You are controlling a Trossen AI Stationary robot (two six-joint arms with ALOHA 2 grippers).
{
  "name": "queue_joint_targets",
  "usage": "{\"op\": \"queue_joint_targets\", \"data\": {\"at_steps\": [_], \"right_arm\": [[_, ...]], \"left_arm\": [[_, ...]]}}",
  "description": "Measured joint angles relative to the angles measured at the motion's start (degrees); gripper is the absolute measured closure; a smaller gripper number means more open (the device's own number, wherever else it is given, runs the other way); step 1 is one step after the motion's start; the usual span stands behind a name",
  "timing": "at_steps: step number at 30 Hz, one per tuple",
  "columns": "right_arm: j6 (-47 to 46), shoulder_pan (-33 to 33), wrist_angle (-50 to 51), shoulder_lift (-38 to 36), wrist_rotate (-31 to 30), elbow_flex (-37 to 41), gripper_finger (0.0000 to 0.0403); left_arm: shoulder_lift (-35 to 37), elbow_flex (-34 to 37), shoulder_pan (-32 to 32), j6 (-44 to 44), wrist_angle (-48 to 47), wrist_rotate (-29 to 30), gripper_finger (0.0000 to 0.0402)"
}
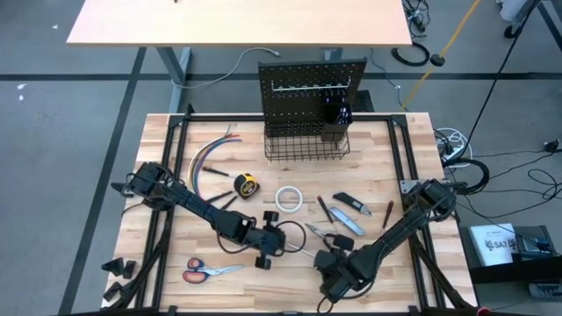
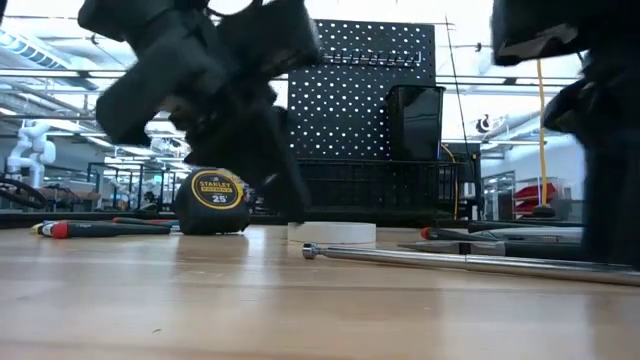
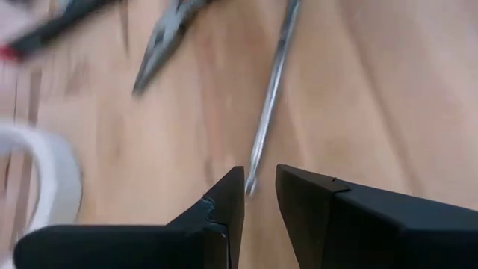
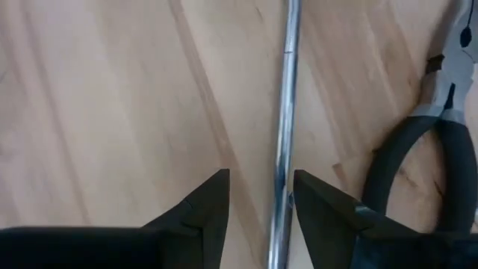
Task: Hang tools onto peg board
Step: Put the tire pressure gauge pen into the black bin on the peg board
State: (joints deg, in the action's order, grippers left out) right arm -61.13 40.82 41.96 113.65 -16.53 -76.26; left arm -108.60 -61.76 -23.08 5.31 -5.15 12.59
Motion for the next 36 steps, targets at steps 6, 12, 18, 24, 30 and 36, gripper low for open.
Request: {"op": "queue_joint_targets", "data": {"at_steps": [6,12,18,24,30,36], "right_arm": [[-4.78,4.48,4.26,-2.99,0.35,-0.01,0.0264],[-11.14,8.73,8.25,-4.56,3.04,-0.03,0.0264],[-13.13,11.24,8.34,-4.37,1.96,2.06,0.0276],[-10.89,11.73,1.61,-4.29,-5.48,6.91,0.0281],[-6.95,9.73,-9.10,-4.37,-6.13,11.58,0.0280],[-6.20,7.95,-10.79,-4.51,-5.59,12.04,0.0280]], "left_arm": [[0.80,0.79,0.22,3.29,-4.16,2.15,0.0315],[0.95,3.49,1.27,6.19,-2.91,3.28,0.0317],[-0.54,4.90,2.04,5.57,0.62,2.00,0.0355],[-1.83,4.81,2.10,4.32,3.20,0.51,0.0386],[-1.92,4.83,2.13,4.38,3.52,0.10,0.0388],[-2.01,4.83,2.10,4.43,3.52,-0.13,0.0388]]}}
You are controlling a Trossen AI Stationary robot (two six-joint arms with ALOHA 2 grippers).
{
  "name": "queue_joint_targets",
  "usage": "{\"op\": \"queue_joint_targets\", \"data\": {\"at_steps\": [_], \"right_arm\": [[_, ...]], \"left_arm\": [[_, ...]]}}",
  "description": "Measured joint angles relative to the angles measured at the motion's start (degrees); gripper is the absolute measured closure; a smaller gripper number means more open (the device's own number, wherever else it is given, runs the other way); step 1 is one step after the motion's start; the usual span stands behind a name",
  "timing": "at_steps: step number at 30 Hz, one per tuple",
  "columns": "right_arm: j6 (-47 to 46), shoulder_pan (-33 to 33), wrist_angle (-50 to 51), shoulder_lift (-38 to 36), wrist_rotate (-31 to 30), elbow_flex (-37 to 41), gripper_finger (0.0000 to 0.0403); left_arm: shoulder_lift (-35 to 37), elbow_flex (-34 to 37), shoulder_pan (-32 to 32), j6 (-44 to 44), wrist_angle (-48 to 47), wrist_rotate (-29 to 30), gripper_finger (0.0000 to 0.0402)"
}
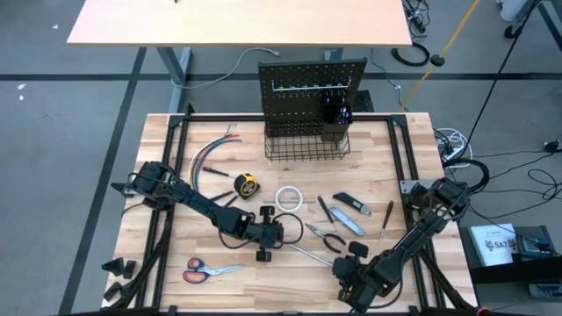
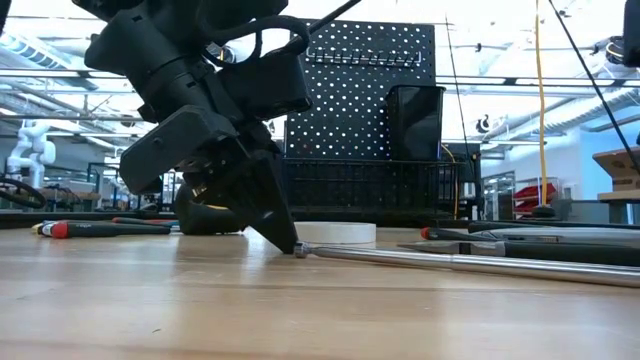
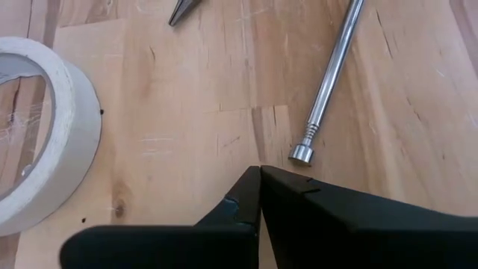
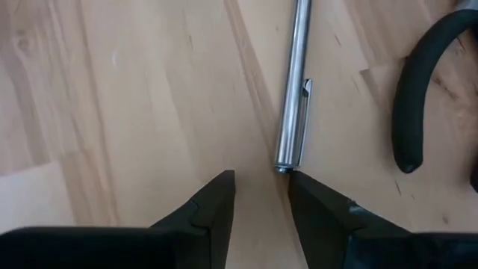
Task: Hang tools onto peg board
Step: Put the tire pressure gauge pen into the black bin on the peg board
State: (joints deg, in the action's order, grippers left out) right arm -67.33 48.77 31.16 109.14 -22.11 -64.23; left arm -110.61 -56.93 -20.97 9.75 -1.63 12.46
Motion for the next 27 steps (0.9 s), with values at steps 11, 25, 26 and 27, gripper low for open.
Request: {"op": "queue_joint_targets", "data": {"at_steps": [11,25,26,27], "right_arm": [[-0.57,-2.17,0.91,0.03,-0.38,-0.04,0.0280],[1.56,-2.30,10.05,0.13,5.41,-4.62,0.0280],[1.99,-2.28,10.87,0.13,5.07,-5.65,0.0280],[2.26,-2.31,11.65,0.12,4.45,-6.56,0.0280]], "left_arm": [[-0.07,0.04,-0.09,-0.10,-0.11,-0.65,0.0388],[-0.07,0.09,-0.13,-0.05,-0.26,-0.42,0.0388],[-0.07,0.09,-0.13,-0.03,-0.25,-0.41,0.0388],[-0.07,0.09,-0.13,-0.04,-0.24,-0.41,0.0388]]}}
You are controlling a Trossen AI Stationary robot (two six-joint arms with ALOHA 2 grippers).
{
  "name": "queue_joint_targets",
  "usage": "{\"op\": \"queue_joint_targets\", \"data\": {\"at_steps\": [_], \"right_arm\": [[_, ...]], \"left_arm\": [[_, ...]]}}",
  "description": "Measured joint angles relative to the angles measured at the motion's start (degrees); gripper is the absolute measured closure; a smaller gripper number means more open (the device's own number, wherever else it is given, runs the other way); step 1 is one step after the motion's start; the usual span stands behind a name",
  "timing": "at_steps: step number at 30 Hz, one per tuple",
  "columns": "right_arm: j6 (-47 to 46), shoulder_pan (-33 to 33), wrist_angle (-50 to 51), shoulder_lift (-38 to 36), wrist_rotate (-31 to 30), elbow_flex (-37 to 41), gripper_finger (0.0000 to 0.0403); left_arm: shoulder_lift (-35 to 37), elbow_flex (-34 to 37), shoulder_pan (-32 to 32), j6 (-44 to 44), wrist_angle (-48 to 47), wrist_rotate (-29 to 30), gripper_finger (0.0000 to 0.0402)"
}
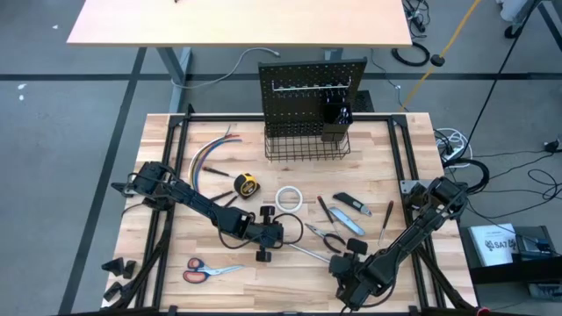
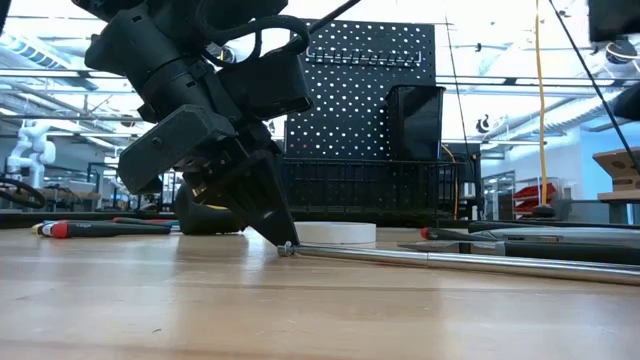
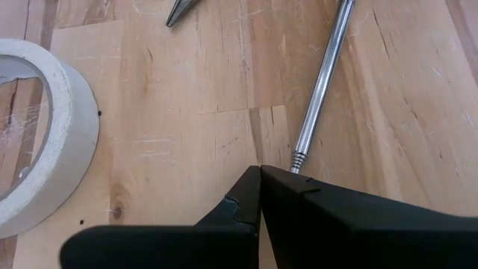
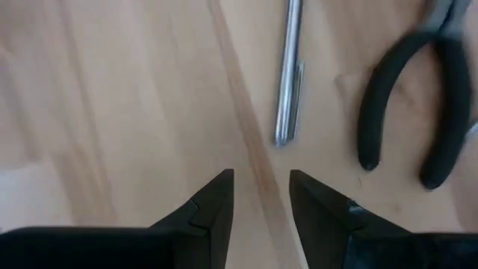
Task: Hang tools onto peg board
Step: Put the tire pressure gauge pen into the black bin on the peg board
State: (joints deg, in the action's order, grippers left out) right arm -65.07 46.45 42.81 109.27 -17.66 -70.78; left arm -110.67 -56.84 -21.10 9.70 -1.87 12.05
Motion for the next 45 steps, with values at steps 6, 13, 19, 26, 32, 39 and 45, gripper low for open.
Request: {"op": "queue_joint_targets", "data": {"at_steps": [6,13,19,26,32,39,45], "right_arm": [[1.46,-0.55,0.42,-0.09,-5.06,-0.96,0.0280],[4.53,-2.73,-1.97,-0.08,-6.32,-0.96,0.0280],[6.00,-3.80,-4.82,0.07,-6.30,-0.17,0.0280],[5.70,-3.91,-11.74,0.07,-5.52,4.12,0.0281],[3.89,-4.02,-16.59,-0.11,-3.85,7.93,0.0325],[1.09,-2.75,-16.79,-0.45,-3.39,11.00,0.0394],[-0.07,-2.53,-15.64,-0.43,-2.12,11.19,0.0394]], "left_arm": [[0.00,0.00,0.00,-0.05,-0.04,0.02,0.0388],[0.00,0.00,0.00,0.04,-0.07,0.05,0.0388],[0.00,0.00,-0.02,0.02,-0.09,0.09,0.0388],[0.00,0.02,-0.02,0.04,-0.11,0.11,0.0388],[0.00,0.02,-0.02,0.03,-0.09,0.12,0.0388],[1.72,0.17,-0.15,-2.54,-0.83,0.63,0.0389],[8.63,0.22,-2.14,-4.28,-1.18,4.25,0.0389]]}}
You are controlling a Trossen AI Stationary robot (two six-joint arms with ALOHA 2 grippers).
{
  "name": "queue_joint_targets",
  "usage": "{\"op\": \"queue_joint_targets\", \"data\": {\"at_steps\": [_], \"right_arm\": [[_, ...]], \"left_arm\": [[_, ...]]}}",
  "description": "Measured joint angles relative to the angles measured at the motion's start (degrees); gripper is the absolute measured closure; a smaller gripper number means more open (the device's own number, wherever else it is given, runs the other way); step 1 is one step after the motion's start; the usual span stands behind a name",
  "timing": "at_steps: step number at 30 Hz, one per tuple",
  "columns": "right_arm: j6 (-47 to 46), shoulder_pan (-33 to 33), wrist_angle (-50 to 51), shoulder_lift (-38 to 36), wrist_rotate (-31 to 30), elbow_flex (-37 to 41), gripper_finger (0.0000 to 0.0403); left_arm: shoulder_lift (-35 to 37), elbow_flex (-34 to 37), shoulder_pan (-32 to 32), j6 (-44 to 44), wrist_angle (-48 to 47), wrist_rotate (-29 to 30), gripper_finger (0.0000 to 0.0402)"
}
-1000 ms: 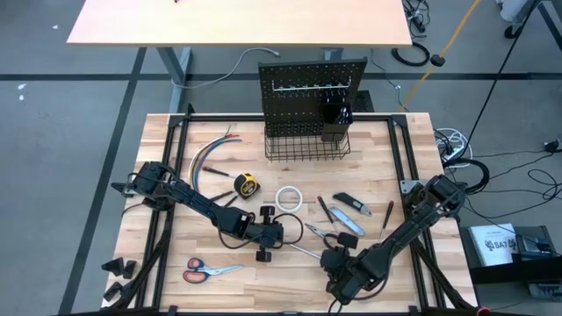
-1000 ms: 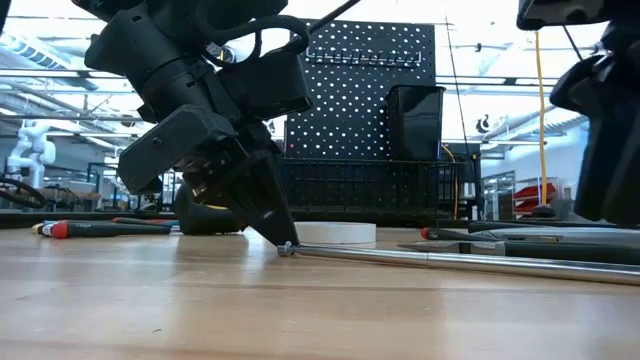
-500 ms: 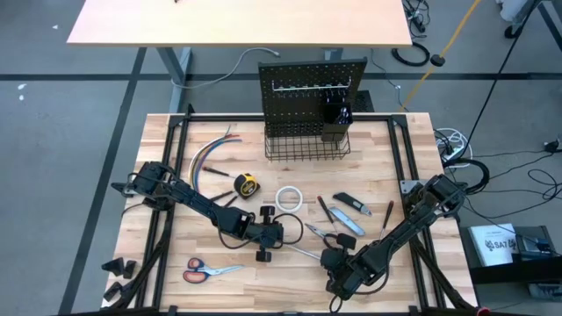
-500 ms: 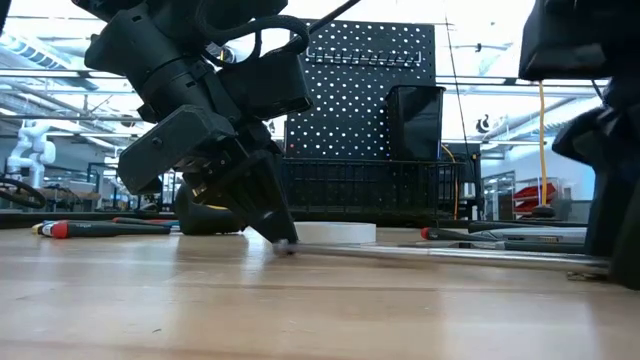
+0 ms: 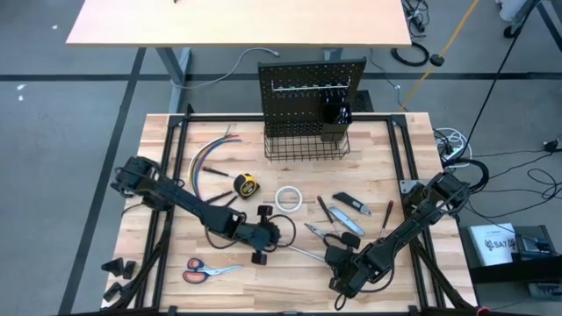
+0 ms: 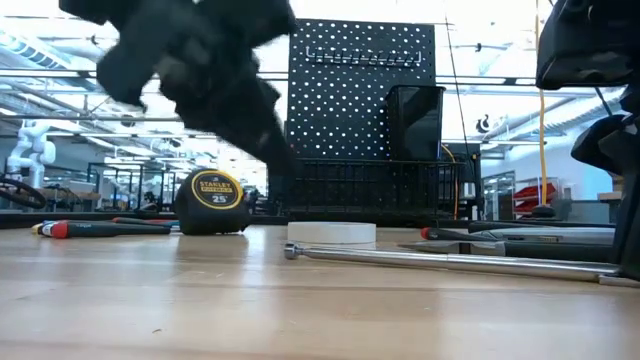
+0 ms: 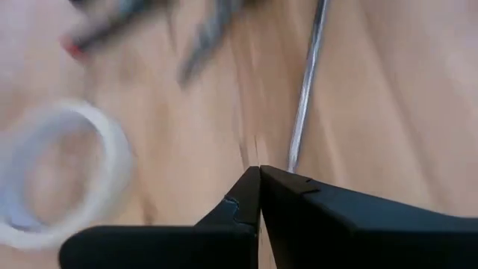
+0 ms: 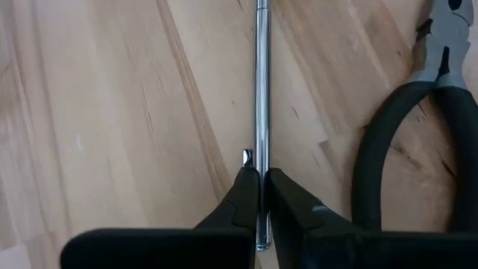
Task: Hang tools onto peg board
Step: Put the tire pressure gauge pen into the black bin on the peg board
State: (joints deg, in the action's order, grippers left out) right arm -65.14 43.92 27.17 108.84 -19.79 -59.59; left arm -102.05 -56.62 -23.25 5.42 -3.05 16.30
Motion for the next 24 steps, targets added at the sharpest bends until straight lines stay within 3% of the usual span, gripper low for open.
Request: {"op": "queue_joint_targets", "data": {"at_steps": [5,11,20,24], "right_arm": [[-0.02,-0.02,0.18,0.00,0.96,0.02,0.0395],[-0.22,-0.04,0.24,0.00,1.68,0.02,0.0395],[-0.22,-0.08,0.12,0.00,1.74,0.04,0.0396],[-0.20,-0.11,0.07,0.00,1.80,0.04,0.0396]], "left_arm": [[1.65,0.02,-1.96,0.16,-0.89,0.43,0.0389],[-0.42,0.71,-2.34,3.02,-3.62,-3.76,0.0389],[-0.72,8.13,0.24,1.59,9.57,-1.52,0.0393],[-3.42,8.22,0.33,-0.55,12.94,-6.12,0.0397]]}}
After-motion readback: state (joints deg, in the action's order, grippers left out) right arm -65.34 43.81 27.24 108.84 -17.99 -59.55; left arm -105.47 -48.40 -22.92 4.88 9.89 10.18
